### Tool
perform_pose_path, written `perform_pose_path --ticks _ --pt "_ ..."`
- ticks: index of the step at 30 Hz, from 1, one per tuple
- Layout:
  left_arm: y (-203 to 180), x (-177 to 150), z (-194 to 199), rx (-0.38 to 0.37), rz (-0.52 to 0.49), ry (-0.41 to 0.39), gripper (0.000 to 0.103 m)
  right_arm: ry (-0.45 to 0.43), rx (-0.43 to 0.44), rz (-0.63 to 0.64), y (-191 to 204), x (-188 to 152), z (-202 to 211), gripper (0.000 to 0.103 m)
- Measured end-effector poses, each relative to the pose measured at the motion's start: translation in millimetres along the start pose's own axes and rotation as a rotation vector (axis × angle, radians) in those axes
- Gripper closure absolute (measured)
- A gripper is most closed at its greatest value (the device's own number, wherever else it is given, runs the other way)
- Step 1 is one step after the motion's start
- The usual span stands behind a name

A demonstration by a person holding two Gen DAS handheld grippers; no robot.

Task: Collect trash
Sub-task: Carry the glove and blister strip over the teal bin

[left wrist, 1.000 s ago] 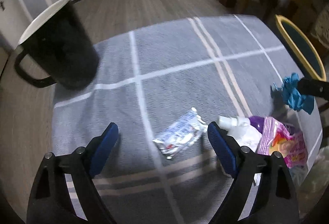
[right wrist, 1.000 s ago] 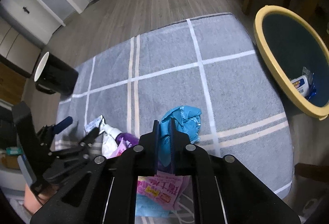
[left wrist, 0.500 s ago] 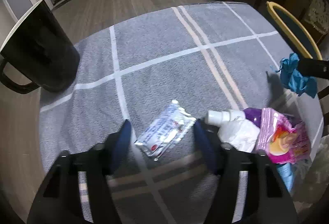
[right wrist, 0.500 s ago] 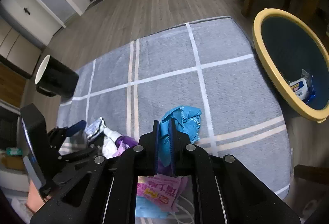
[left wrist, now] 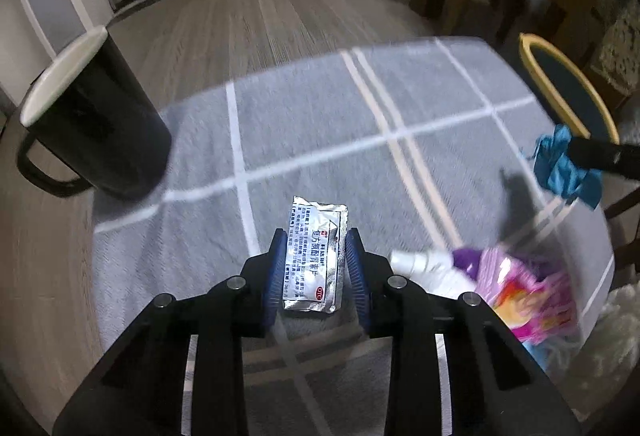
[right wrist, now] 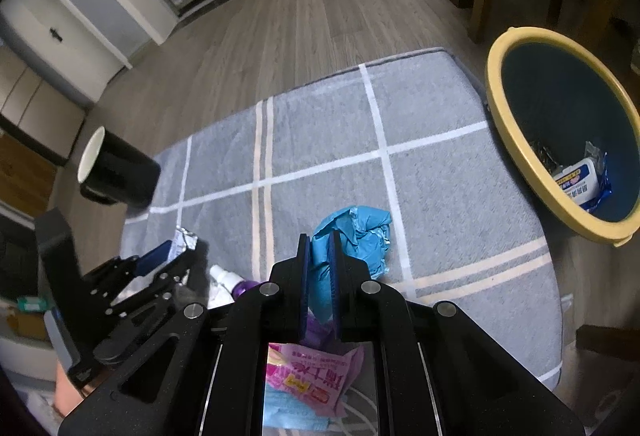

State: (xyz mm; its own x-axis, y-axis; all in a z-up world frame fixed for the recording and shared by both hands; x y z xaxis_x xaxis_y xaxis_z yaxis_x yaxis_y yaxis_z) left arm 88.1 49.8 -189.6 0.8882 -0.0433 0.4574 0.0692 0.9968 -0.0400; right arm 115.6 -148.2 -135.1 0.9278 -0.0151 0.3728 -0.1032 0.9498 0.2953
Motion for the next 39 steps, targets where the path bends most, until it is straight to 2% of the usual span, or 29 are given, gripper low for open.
perform_pose_path --ticks 4,10,14,17,20,23,26,32,39 --pt "-8.5 17.3 17.1 -0.023 0.018 -0.054 0.073 -0.025 0.011 -0.033 -9.7 9.3 9.9 0.093" --pt "-43.4 38.6 37.6 -0.044 -0.053 -0.106 0.073 -0.060 0.031 -0.092 -26.0 21.9 26.8 0.093" --pt "-70.6 50.4 53.8 -0.048 -0.113 -0.135 0.073 -0.087 0.039 -0.097 -33.9 39.3 50.6 0.093" --pt "-92.3 62.4 67.6 -0.082 -0.134 -0.159 0.073 -0.127 0.070 -0.096 -41.5 62.5 81.0 0.093" --pt "-107.0 71.8 76.0 -0.094 -0.141 -0.173 0.073 -0.203 0.034 -0.058 -59.2 88.7 115.2 0.093" --pt "-125.2 81.4 85.5 -0.105 -0.165 -0.186 0.073 -0.250 -0.021 -0.048 -83.1 102.5 131.1 0.093" --pt "-140.9 88.2 90.2 -0.133 -0.176 -0.191 0.073 -0.262 -0.051 -0.093 -110.7 106.2 130.0 0.093" --pt "-185.3 98.4 88.2 -0.158 -0.253 -0.204 0.073 -0.219 0.005 -0.235 -143.2 109.8 108.0 0.093" --pt "-234.9 105.7 65.8 -0.176 -0.322 -0.184 0.073 -0.218 -0.045 -0.291 -179.7 122.8 100.1 0.093"
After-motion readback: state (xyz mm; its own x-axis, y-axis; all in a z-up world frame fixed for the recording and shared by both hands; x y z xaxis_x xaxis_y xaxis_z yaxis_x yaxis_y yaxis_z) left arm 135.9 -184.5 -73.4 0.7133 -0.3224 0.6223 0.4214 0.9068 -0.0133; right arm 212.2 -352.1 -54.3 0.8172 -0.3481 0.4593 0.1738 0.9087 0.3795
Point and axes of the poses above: each gripper's, at about its wrist camera, not at the fingertips, and z roughly against the way its jaws point, y to its left, x to its top, the point moved 8 cm from there along -z, roughly the way its jaws point, and after that the axes turned 3 degrees about -x, right-handed, at the moved point
